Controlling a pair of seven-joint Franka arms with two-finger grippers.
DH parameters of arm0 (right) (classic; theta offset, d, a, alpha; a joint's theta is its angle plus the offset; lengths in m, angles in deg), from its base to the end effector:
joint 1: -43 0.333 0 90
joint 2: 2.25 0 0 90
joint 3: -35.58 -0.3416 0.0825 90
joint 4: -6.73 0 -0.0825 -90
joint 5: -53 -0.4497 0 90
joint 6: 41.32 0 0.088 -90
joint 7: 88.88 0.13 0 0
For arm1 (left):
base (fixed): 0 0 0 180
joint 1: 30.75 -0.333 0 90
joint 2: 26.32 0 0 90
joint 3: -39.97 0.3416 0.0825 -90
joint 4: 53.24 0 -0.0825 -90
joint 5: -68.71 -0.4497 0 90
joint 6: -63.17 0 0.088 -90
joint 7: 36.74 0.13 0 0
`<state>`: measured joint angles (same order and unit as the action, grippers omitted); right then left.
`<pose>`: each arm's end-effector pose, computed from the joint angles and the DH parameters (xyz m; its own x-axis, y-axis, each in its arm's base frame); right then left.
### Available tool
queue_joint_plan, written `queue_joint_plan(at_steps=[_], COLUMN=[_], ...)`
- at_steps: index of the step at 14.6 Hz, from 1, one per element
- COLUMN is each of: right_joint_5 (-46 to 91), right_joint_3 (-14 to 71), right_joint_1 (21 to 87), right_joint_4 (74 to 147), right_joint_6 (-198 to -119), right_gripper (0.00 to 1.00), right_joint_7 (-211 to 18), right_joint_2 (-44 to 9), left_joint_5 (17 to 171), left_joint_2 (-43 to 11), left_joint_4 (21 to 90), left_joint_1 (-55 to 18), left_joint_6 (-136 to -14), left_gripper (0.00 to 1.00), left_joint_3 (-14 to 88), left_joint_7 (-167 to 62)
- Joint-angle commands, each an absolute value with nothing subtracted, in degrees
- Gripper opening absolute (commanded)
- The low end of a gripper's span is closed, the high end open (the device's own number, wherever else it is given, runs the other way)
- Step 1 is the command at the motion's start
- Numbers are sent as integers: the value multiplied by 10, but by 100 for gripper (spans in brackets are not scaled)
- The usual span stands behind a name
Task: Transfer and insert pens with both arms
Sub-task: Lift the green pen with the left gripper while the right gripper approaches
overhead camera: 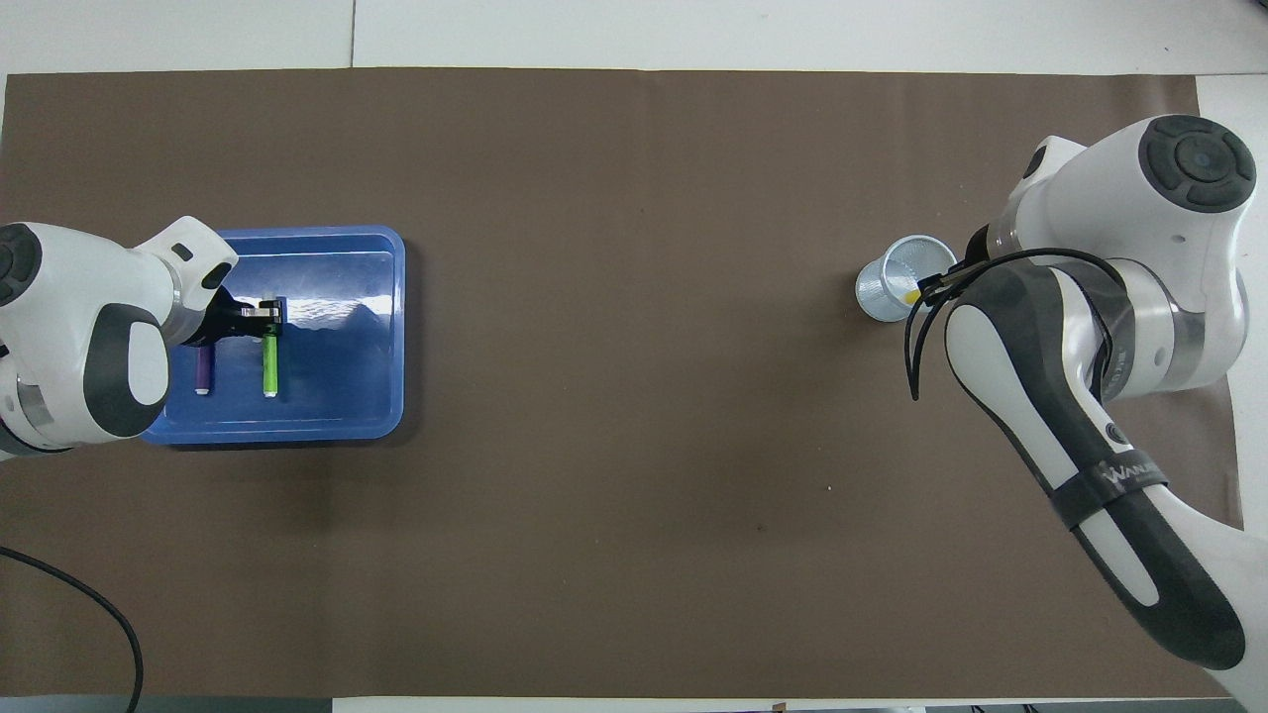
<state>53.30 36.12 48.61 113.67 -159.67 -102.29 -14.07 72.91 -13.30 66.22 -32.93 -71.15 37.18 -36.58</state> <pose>0.6691 0.0592 0.3758 0.9475 0.3195 -0.0085 0.3195 -0.9476 0.0047 0.6369 -0.0089 0.2775 0.9988 0.0393 0.0306 0.0373 -0.9972 0.0649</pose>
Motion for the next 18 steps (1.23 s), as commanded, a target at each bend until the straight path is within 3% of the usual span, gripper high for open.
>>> queue_joint_plan(at_steps=[1, 2, 3, 5, 12, 18], right_joint_5=[542, 542, 541, 534, 435, 126], right_joint_3=[357, 357, 357, 357, 355, 354], right_joint_1=[480, 482, 483, 483, 486, 469], right_joint_4=[1147, 1147, 1147, 1144, 1021, 1023], right_joint_6=[-1615, -1615, -1616, -1611, -1513, -1501], right_gripper=[4, 30, 45, 100, 100, 100], right_joint_7=[-1036, -1036, -1036, -1036, -1031, -990], right_joint_2=[-146, -146, -146, -146, -153, -153], left_joint_5=[719, 720, 723, 725, 804, 899], left_joint_2=[-154, -156, -161, -171, -146, -132], left_joint_4=[624, 612, 603, 596, 518, 485], left_joint_1=[-299, -290, -282, -257, -156, -79], left_joint_6=[-647, -635, -629, -629, -638, -674], left_gripper=[0, 0, 0, 0, 0, 0], left_joint_3=[372, 372, 371, 371, 371, 371], left_joint_7=[-470, -511, -555, -654, -996, -1192])
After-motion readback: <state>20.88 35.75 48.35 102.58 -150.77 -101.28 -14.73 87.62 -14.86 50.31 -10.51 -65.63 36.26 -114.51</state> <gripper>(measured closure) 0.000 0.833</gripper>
